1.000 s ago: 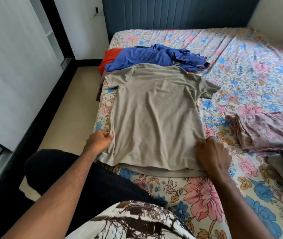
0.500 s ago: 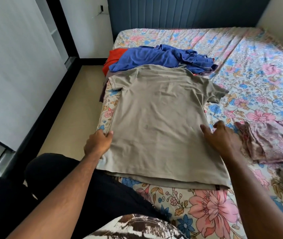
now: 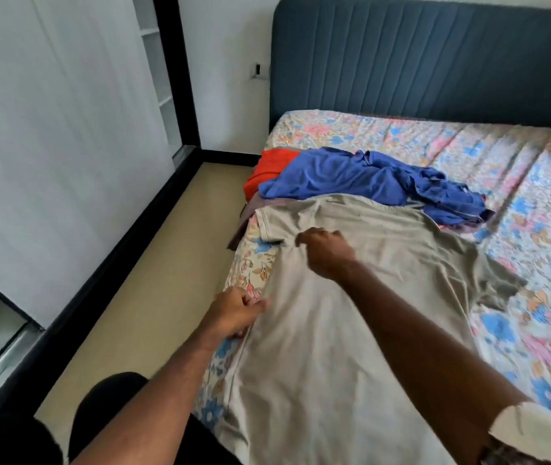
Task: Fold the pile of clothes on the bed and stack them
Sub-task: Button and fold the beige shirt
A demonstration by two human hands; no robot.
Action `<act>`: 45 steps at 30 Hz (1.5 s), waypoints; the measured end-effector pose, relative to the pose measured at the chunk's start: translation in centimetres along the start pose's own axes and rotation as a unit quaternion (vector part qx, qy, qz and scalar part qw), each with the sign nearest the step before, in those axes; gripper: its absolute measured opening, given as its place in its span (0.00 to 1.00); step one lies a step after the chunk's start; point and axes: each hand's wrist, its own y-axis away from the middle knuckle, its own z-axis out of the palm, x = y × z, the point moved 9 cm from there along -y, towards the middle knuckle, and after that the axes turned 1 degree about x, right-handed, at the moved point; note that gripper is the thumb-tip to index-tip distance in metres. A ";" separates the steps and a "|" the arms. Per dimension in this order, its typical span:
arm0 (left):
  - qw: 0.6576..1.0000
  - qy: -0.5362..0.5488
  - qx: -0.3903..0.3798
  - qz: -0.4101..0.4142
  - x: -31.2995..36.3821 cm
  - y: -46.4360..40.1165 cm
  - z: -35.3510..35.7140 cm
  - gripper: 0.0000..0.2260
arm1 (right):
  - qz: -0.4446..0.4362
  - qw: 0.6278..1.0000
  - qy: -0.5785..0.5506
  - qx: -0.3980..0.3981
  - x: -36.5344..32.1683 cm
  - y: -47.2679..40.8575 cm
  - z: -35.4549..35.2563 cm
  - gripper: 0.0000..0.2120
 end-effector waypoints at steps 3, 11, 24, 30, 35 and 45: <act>0.997 -0.072 -0.007 0.021 0.5 -0.8 0.3 0.23 | -0.029 0.997 0.027 -0.058 -4.5 -5.6 2.8 0.25; 0.995 -0.079 0.025 0.063 -0.3 -0.6 0.9 0.17 | 0.117 0.986 -0.032 -0.113 -3.8 -12.5 9.0 0.38; 0.979 -0.005 0.079 0.190 5.6 3.1 1.4 0.10 | 0.279 0.733 -0.597 0.168 5.6 -8.2 4.6 0.18; 0.952 -0.143 0.033 0.267 11.6 4.5 5.8 0.12 | 0.456 0.830 -0.291 0.138 15.5 1.2 1.9 0.23; 0.936 -0.234 -0.029 0.259 11.4 5.6 9.3 0.15 | 0.369 0.889 -0.266 0.057 16.1 1.7 2.4 0.31; 0.934 -0.230 -0.031 0.271 12.3 6.8 9.7 0.13 | 0.402 0.877 -0.242 0.099 19.2 6.2 1.1 0.20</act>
